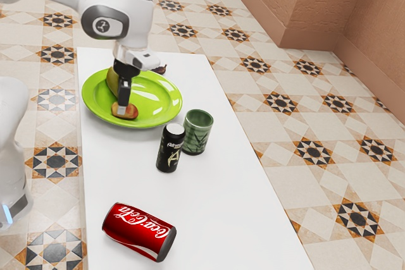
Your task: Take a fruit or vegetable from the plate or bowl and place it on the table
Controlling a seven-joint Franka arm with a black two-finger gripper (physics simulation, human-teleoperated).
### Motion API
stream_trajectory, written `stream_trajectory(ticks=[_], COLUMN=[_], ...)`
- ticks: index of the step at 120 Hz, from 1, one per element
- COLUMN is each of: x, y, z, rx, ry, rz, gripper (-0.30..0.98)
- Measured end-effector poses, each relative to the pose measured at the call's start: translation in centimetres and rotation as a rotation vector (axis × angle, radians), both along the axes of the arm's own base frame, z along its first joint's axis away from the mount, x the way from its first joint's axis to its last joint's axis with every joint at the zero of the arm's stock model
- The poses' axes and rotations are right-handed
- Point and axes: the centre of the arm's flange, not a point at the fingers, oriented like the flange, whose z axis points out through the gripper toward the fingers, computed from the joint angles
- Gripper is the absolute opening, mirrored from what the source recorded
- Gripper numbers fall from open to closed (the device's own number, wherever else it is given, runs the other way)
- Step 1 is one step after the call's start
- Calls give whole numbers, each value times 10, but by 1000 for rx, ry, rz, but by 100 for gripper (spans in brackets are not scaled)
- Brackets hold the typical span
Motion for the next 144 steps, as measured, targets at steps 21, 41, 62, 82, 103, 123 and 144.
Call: stream_trajectory(ticks=[21,41,62,82,103,123,144], x=[4,6,8,12,13,6,-1], y=[-1,-4,-11,-61,-122,-170,-196], z=[-7,-7,1,39,54,56,56], rx=[14,25,42,113,124,131,124], ry=[20,13,-4,-55,-74,-75,-77], rz=[-8,-24,-45,-147,-263,-334,-368], gripper=[56,32,26,27,27,27,28])
